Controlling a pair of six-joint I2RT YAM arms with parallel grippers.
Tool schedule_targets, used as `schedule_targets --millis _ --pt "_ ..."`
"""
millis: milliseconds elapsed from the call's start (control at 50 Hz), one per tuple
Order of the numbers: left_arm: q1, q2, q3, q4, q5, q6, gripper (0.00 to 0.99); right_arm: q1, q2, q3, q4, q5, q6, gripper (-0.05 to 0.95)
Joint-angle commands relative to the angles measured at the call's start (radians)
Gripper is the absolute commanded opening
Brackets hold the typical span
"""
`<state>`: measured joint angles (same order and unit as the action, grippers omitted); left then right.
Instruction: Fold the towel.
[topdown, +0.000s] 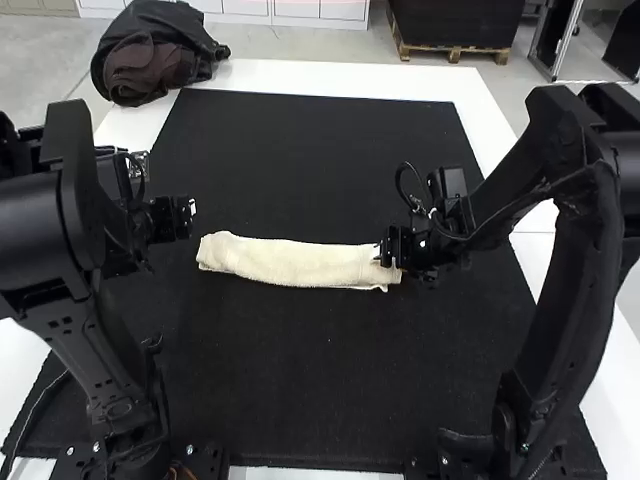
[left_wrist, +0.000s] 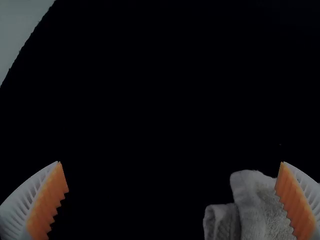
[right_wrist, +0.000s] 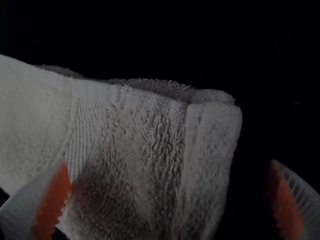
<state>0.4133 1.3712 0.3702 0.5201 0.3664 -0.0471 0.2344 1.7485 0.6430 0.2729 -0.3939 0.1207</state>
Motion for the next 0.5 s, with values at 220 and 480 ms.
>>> schedule_targets --millis 220,480 --pt "0.009 -0.034 0.021 -0.005 0.009 -0.008 0.970 0.071 0.088 0.000 0.011 -0.049 -0.064 -0.02" --pt "0.010 -0.034 0.019 -0.005 0.009 -0.010 0.969 0.017 0.077 -0.023 0.002 -0.042 -0.062 -0.03"
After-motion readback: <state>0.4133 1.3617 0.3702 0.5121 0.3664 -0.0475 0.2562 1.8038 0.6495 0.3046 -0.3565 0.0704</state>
